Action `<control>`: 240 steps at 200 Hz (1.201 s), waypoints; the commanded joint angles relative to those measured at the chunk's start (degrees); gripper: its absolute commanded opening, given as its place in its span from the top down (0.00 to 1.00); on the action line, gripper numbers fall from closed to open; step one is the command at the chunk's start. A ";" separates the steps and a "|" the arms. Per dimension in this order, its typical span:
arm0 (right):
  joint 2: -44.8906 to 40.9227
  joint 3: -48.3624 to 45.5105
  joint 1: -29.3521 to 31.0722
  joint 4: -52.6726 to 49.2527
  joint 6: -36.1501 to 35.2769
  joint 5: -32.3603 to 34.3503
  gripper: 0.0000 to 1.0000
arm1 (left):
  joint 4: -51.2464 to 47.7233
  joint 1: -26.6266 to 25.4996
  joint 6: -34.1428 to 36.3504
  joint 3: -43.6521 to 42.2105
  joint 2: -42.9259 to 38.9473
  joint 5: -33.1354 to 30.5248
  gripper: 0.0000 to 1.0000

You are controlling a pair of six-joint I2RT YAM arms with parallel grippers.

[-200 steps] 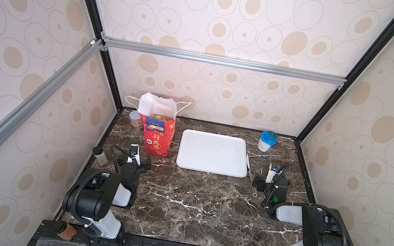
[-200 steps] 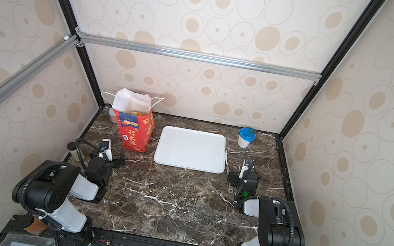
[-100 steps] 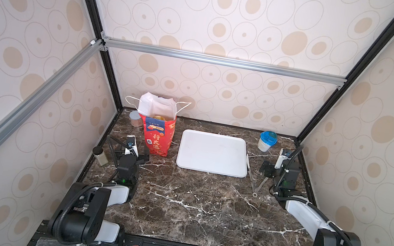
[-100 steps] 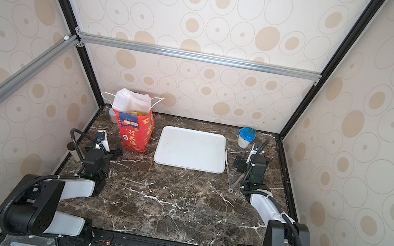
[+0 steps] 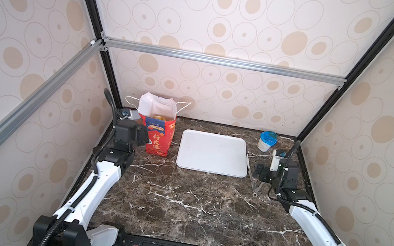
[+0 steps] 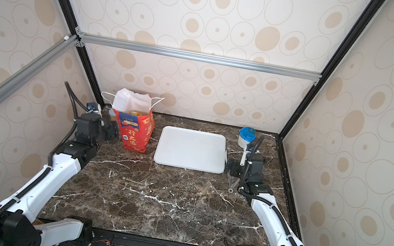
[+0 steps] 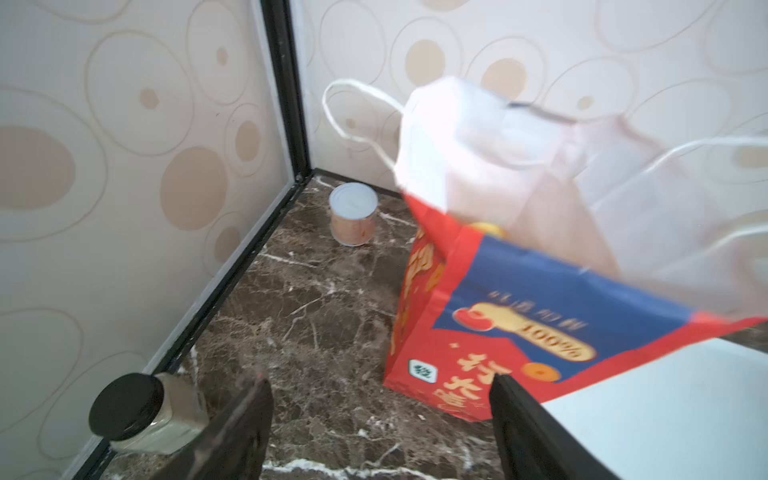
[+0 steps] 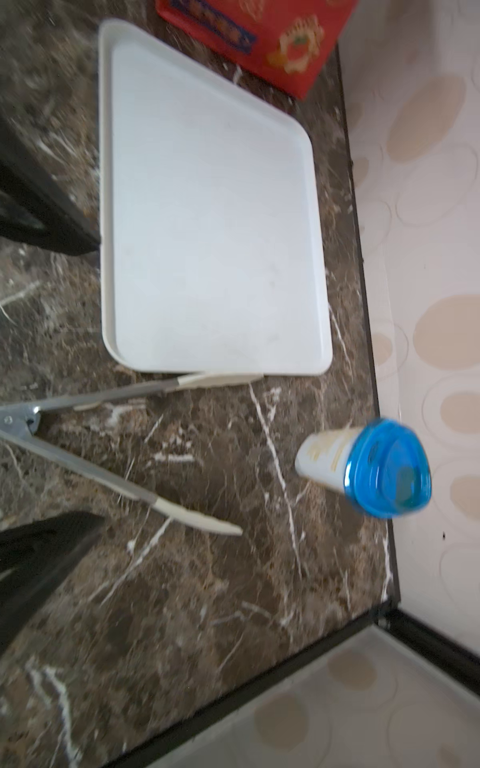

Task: Take the fake bread out of the paper bag
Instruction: 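Reach the left gripper to the red bag's handles while the right moves toward the tray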

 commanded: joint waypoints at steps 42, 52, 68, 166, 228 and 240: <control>7.31 9.07 15.73 -2.05 -2.84 0.62 0.00 | -23.21 8.74 -5.57 30.63 14.70 25.27 0.21; 9.24 9.38 16.94 -0.54 -2.73 0.09 0.00 | -24.49 9.90 -6.19 34.85 18.34 26.75 0.23; 12.40 10.23 18.29 0.53 -2.66 -0.38 0.01 | -26.65 10.67 -6.23 40.85 23.28 27.20 0.26; 20.55 12.12 19.98 4.05 -2.40 -4.24 0.04 | -23.64 15.00 -11.96 42.50 34.14 32.45 0.41; 21.33 10.96 20.17 3.85 -1.98 -4.12 0.06 | -22.62 14.97 -12.56 46.57 40.49 34.25 0.41; 21.23 10.68 20.14 4.09 -1.92 -3.81 0.06 | -22.80 14.97 -12.22 47.59 41.49 34.81 0.40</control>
